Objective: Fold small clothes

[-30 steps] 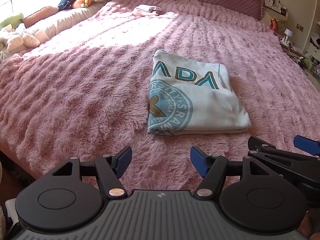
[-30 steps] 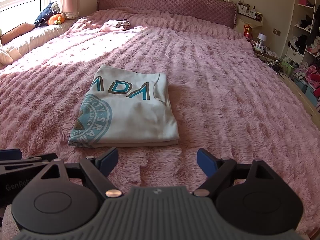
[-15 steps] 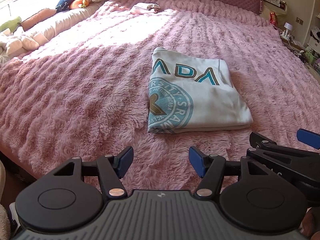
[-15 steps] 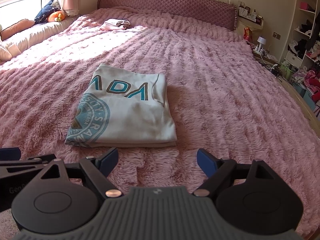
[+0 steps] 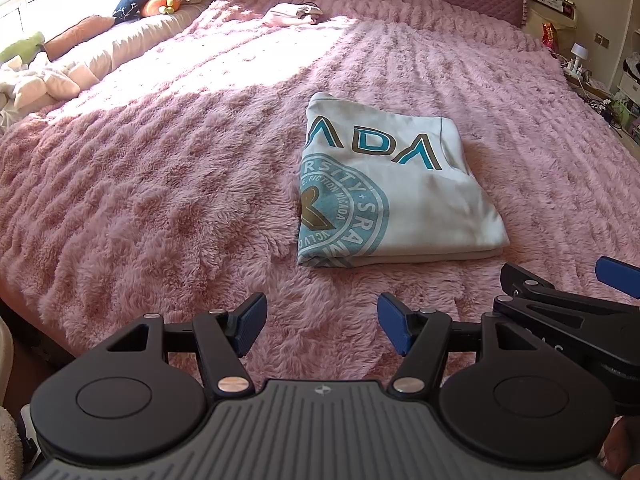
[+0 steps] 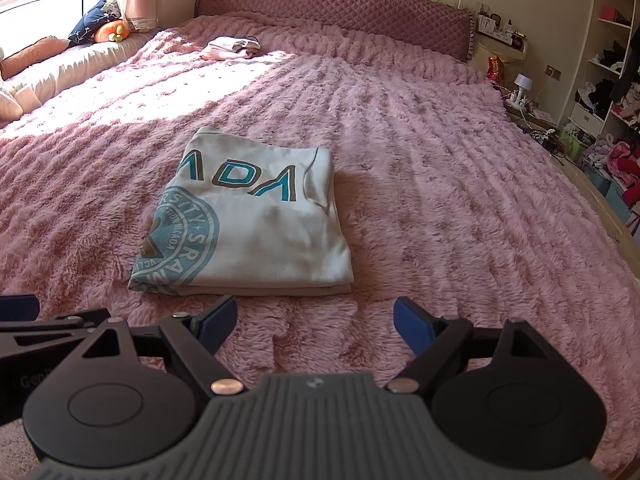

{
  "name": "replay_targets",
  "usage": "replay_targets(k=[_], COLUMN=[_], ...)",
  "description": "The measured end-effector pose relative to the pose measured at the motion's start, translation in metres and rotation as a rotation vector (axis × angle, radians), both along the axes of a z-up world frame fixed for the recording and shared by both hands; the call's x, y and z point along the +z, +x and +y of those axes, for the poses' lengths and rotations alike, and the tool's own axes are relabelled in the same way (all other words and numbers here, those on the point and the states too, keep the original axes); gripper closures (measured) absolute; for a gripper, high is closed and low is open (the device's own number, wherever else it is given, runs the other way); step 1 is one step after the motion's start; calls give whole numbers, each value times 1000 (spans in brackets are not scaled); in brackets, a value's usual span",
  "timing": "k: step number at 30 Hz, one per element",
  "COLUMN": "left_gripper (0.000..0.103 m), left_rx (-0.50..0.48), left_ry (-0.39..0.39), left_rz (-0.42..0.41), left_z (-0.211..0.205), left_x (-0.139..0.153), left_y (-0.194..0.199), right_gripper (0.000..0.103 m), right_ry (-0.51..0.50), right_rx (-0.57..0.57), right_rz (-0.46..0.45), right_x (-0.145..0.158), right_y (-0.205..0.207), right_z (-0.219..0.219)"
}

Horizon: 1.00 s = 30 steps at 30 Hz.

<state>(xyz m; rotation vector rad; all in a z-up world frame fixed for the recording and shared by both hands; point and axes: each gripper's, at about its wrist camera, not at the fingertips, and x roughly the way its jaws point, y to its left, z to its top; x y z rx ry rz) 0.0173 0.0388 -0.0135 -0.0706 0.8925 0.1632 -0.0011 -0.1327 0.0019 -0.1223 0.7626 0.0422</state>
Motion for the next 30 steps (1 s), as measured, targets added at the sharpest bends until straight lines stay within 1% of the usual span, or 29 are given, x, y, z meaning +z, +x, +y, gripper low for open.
replay_targets(k=[23,30], left_gripper=[29,29], left_rx=[0,-4], left_ry=[19,56], left_rz=[22,18], left_z=[0,-2], left_x=[-5,-5], left_y=[5,7], right_gripper=[22,22], right_ry=[2,5], right_rx=[-5,-6], right_rz=[23,28], right_x=[-7,-8], right_y=[5,6], right_z=[0,-1])
